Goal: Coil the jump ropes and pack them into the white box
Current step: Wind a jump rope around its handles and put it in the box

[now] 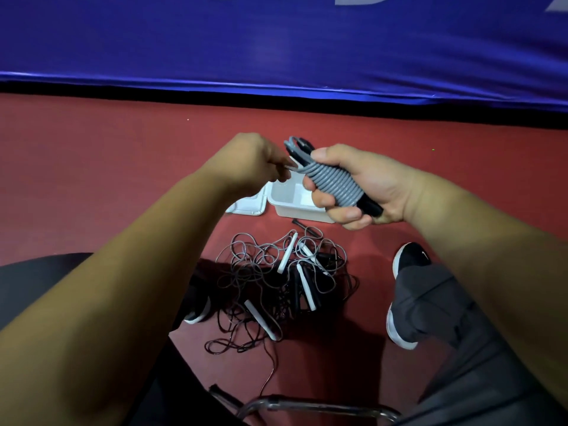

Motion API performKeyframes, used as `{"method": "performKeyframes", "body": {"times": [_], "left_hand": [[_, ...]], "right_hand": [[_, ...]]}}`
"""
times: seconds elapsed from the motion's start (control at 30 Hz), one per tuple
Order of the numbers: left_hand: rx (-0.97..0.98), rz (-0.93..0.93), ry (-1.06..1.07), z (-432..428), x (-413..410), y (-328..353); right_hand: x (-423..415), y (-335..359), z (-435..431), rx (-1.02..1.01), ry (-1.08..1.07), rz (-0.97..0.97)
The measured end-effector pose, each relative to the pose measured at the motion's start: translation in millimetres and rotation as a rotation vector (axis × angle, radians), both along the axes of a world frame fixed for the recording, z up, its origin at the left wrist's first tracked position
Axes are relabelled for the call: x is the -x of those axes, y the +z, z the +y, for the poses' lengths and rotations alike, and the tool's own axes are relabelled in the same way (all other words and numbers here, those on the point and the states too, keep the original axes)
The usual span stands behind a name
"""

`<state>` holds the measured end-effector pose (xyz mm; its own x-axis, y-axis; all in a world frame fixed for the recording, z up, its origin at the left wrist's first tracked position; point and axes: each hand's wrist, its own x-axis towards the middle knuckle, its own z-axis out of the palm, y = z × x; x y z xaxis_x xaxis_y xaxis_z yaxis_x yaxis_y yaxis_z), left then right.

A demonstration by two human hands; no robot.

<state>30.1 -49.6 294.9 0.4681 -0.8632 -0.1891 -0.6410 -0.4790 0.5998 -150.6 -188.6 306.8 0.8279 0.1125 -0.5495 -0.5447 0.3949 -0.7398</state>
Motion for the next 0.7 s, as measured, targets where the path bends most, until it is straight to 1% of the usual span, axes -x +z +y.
{"method": "performKeyframes", "body": {"times": [0.07,0.13,0.23,0.3,0.37,0.43,0.5,0.6,0.7], "left_hand": [[0.004,-0.002,-0.046,2,1,0],[0.040,0.065,-0.067,4,2,1],[0.123,0.212,0.013,3,6,5],[0.155,0.267,0.031,1,8,8],[0.185,0.281,0.046,1,10,8],[0.223,0.280,0.069,0,10,8],[0.253,0.245,0.076,0,11,9],[0.276,0.125,0.038,0,12,12],[0.215,-0.103,-0.102,1,12,16]], "right_hand": [[0,0,4,0.022,0.096,0.015],[1,0,9,0.046,0.182,0.033],[1,-4,12,0.110,0.290,0.070],[1,-9,12,0.180,0.347,0.086],[-1,-16,14,0.263,0.335,0.103],[-3,-22,16,0.379,0.267,0.095],[-5,-28,14,0.493,0.190,0.094],[-8,-34,6,0.592,0.088,0.121],[-10,-39,-2,0.704,-0.036,0.153]]}}
